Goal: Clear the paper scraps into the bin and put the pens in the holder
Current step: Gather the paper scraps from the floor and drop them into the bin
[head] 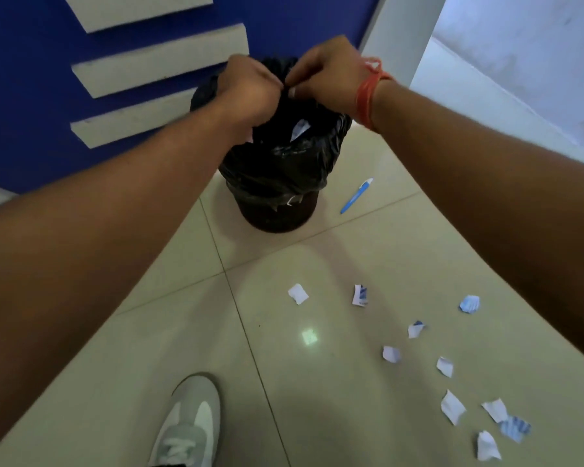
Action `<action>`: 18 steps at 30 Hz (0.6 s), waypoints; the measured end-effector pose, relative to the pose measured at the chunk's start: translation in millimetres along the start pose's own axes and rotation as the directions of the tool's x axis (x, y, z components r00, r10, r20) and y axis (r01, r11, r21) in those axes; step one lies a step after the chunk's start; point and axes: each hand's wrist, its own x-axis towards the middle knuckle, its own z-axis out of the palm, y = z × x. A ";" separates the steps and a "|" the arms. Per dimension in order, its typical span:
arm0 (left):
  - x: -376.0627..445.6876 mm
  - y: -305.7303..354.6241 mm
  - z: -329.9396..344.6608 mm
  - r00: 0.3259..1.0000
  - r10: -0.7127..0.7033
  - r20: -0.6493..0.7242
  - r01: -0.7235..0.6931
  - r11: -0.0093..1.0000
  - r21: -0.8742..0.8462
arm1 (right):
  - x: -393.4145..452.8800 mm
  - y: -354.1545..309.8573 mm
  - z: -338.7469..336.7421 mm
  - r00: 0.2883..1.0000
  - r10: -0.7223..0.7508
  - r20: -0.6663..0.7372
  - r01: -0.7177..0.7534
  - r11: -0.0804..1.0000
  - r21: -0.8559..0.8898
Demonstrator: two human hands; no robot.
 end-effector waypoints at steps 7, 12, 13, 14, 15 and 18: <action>-28.2 7.3 13.9 0.970 0.242 -0.020 -0.241 0.969 0.052 | -47.3 40.1 -36.4 0.982 0.115 -0.152 -0.024 0.864 0.503; -142.5 -42.2 64.0 0.717 0.688 0.114 -0.691 0.723 -0.018 | -175.1 135.9 10.1 0.985 0.136 -0.110 -0.140 0.990 -0.024; -168.9 -66.3 78.7 0.731 0.630 0.261 -0.657 0.754 0.020 | -202.9 150.1 30.2 0.985 0.173 -0.019 -0.174 0.976 -0.131; -191.7 -91.4 91.0 0.755 0.521 0.397 -0.600 0.794 0.099 | -225.9 159.0 50.3 0.977 0.198 0.083 -0.176 0.960 -0.218; -210.2 -115.9 100.6 0.785 0.381 0.489 -0.532 0.819 0.215 | -243.9 165.9 72.9 0.965 0.185 0.188 -0.122 0.945 -0.303; -249.8 -161.8 129.0 0.811 -0.088 0.579 -0.275 0.816 0.509 | -288.4 185.6 126.5 0.934 0.148 0.325 0.050 0.847 -0.529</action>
